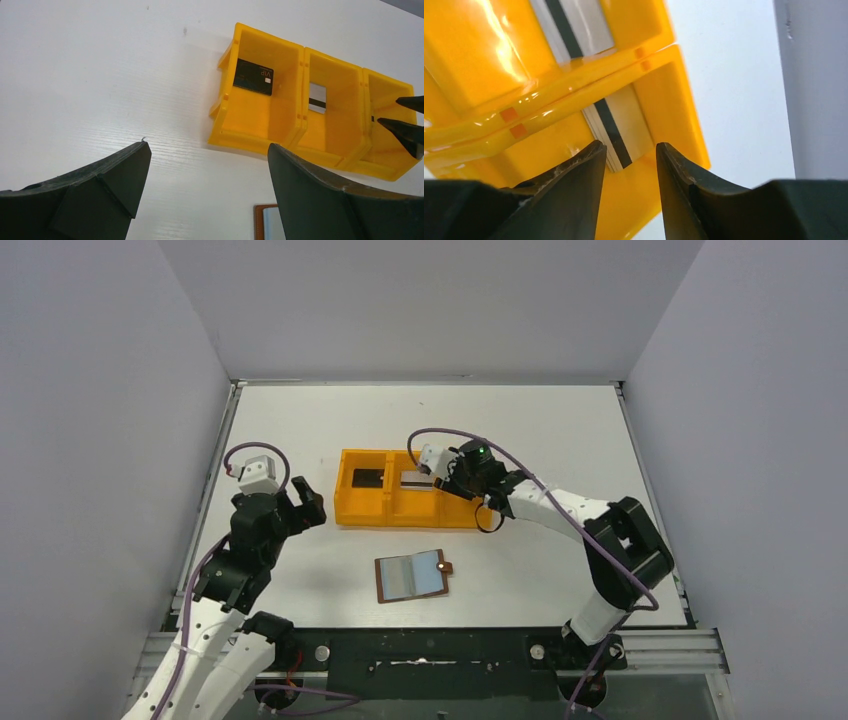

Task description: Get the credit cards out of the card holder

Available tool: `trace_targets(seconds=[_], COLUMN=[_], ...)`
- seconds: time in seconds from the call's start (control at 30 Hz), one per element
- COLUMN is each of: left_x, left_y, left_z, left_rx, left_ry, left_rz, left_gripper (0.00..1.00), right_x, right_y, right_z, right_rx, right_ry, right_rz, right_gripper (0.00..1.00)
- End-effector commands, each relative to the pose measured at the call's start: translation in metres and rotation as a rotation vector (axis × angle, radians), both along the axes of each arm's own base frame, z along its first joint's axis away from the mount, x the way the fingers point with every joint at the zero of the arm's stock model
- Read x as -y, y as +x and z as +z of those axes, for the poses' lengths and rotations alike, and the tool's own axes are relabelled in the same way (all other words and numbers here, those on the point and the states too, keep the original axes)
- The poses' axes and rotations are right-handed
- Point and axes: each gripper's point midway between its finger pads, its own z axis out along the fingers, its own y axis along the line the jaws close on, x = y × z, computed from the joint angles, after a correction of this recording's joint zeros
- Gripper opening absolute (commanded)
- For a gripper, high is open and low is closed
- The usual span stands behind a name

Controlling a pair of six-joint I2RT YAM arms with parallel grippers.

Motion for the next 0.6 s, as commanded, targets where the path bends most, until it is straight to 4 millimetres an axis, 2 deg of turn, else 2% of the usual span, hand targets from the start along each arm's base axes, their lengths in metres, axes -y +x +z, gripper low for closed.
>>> trace_targets(seconds=[0.0,0.1,0.2,0.3,0.43,0.53,0.57], left_x=[-0.003,-0.001,0.001,0.002,0.003,0.003,0.003], left_y=[0.003,0.003,0.003,0.004,0.004,0.005,0.005], left_z=[0.010,0.011,0.012,0.011,0.010,0.010,0.010], left_rx=[0.031,0.036,0.040,0.035,0.031,0.031,0.030], left_ry=[-0.013,-0.016,-0.021,-0.022,-0.020,-0.020,-0.019], left_rz=[0.024,0.013,0.002,-0.004,-0.006,-0.008,-0.010], left_gripper=[0.89,0.89,0.89,0.89,0.89,0.89,0.89], right_x=[-0.015,-0.015,-0.015,-0.010,-0.014,-0.022,-0.030], right_y=[0.005,-0.005,-0.019,-0.037,-0.060,-0.076,-0.084], right_z=[0.077,0.097,0.107,0.104,0.092,0.091,0.093], right_rx=[0.076,0.010,-0.106,-0.257,-0.423,-0.497,-0.509], right_ry=[0.393,0.602,0.763,0.862,0.974,1.095,1.116], right_rz=[-0.190,-0.340,-0.494,-0.670,-0.783,-0.807,-0.787], right_gripper=[0.42,0.43,0.48,0.53,0.53,0.53,0.53])
